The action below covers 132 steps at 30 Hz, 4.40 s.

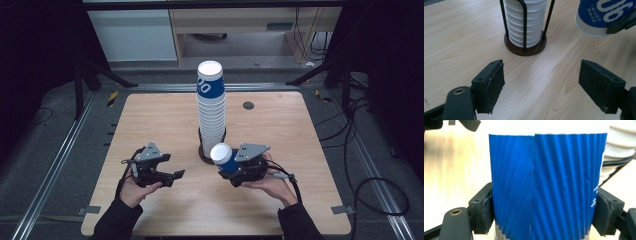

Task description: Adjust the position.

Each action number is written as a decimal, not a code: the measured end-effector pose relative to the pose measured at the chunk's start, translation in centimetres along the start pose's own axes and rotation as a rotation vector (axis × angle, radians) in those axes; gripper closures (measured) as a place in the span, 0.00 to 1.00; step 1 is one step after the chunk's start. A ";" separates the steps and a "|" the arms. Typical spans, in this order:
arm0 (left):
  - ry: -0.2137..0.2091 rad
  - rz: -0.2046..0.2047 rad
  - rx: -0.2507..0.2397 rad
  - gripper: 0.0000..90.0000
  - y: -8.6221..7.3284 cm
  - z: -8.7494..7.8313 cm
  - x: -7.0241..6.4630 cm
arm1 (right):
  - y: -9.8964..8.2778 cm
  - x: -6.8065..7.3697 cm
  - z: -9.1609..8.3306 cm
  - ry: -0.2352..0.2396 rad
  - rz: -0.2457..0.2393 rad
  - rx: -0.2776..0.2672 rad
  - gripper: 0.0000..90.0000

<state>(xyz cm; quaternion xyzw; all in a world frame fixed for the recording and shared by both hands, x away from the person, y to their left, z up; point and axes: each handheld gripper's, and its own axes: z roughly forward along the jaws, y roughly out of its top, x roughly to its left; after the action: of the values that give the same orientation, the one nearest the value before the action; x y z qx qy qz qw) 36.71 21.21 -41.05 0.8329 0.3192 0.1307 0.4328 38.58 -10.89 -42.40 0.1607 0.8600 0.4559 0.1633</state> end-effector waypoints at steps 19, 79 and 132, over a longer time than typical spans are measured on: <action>-0.076 0.045 0.010 0.20 0.6 0.5 -1.7 | 0.4 1.8 2.6 0.054 -0.086 0.058 0.23; -0.176 0.064 0.083 0.30 1.4 2.9 -3.6 | 1.0 4.8 6.7 0.113 -0.163 0.110 0.13; -0.336 0.046 -0.133 0.30 1.6 0.5 -2.7 | 0.1 2.3 3.8 0.317 0.057 -0.174 0.13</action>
<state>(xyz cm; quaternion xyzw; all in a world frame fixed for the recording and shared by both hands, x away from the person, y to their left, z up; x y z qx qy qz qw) 35.59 18.53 -39.87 0.8195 0.2142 0.0205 0.5311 38.15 -7.05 -44.65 0.0963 0.8274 0.5527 0.0259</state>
